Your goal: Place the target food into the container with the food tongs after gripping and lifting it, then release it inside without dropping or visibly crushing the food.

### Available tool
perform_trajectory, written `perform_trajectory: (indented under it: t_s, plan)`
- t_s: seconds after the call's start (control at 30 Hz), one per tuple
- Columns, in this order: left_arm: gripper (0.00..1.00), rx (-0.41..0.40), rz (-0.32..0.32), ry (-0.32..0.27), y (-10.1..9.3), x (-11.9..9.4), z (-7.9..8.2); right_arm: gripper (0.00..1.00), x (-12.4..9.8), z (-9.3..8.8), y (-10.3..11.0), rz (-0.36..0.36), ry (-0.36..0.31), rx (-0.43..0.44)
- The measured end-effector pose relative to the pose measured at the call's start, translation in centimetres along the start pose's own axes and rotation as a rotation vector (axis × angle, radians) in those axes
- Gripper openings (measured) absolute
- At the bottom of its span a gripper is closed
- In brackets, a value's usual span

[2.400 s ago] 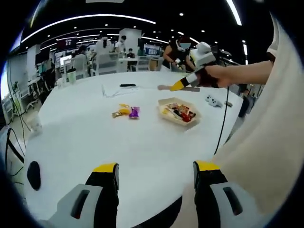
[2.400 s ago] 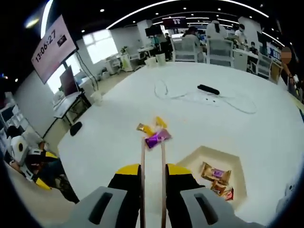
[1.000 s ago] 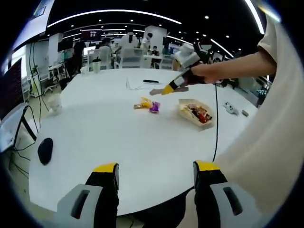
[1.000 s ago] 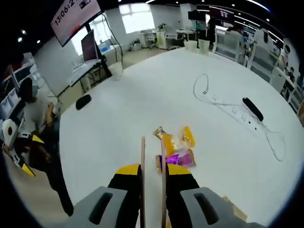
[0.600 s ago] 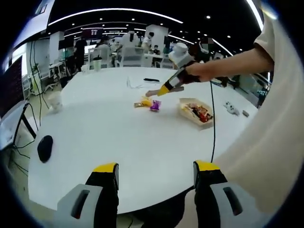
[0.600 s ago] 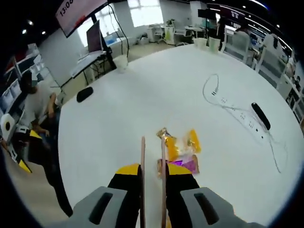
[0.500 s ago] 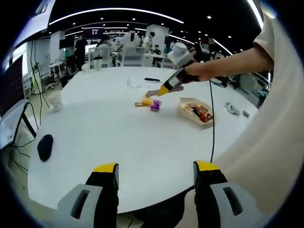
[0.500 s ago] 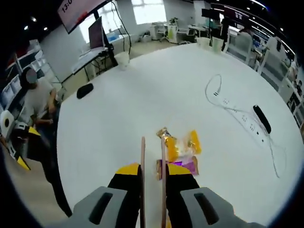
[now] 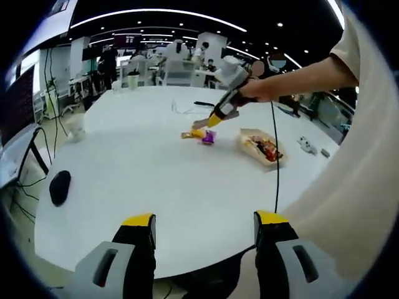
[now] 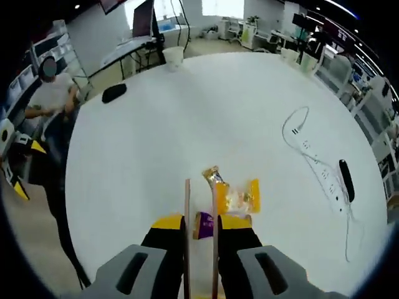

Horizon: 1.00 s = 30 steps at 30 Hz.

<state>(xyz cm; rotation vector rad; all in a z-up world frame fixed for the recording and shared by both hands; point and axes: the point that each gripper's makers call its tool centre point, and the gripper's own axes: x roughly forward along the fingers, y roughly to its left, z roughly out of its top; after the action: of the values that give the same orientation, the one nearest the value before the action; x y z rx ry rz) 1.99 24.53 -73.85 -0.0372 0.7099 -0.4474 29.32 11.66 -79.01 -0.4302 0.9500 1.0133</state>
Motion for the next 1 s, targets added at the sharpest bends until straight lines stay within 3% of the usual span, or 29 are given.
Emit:
perform_trajectory:
  t_s: [0.2,0.43,0.73,1.0]
  plan:
    - [0.64,-0.025,0.009,-0.001,0.5,0.2,-0.3,0.18,1.5,0.2,-0.3,-0.002,0.098,-0.141]
    - [0.64,-0.06,0.018,-0.008,1.4,0.5,-0.3,0.18,3.7,1.4,-0.7,-0.004,0.114,-0.127]
    - [0.64,-0.09,0.029,-0.01,2.1,0.5,-0.3,0.18,5.5,0.9,-1.2,-0.007,0.162,-0.135]
    - [0.64,-0.104,0.037,-0.006,2.6,0.4,-0.5,0.18,6.2,0.7,-1.3,-0.008,0.179,-0.085]
